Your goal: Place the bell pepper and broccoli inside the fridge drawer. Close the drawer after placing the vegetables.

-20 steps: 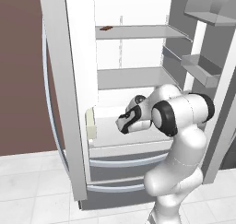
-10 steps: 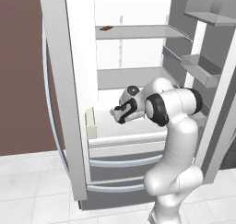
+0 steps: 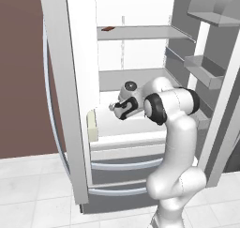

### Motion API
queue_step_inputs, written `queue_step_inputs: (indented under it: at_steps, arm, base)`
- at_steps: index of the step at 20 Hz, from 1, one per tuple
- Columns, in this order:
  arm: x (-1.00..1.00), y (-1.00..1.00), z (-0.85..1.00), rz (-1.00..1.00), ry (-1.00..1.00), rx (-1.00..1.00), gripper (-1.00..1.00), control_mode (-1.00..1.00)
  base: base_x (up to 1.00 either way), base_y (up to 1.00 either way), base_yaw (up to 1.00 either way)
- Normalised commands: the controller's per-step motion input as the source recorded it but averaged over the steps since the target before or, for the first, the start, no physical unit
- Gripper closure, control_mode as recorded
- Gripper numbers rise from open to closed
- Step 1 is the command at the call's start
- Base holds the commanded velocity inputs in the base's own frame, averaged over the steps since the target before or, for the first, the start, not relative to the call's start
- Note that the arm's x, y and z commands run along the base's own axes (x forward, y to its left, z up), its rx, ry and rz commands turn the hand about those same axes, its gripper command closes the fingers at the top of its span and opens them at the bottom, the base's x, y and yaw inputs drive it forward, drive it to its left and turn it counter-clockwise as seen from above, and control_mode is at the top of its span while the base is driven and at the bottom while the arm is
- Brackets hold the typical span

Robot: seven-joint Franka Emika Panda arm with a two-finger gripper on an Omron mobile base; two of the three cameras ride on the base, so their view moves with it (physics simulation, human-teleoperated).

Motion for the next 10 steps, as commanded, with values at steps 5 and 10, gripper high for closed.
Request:
queue_step_inputs:
  at_steps: [5, 10]
  arm:
    - [0.62, 0.00, 0.00, -0.03, 0.00, 0.00, -1.00, -1.00]
    - [0.34, 0.02, 0.00, -0.01, 0.00, 0.00, -1.00, -1.00]
  base:
    - [0.00, 0.00, 0.00]
    - [0.00, 0.00, 0.00]
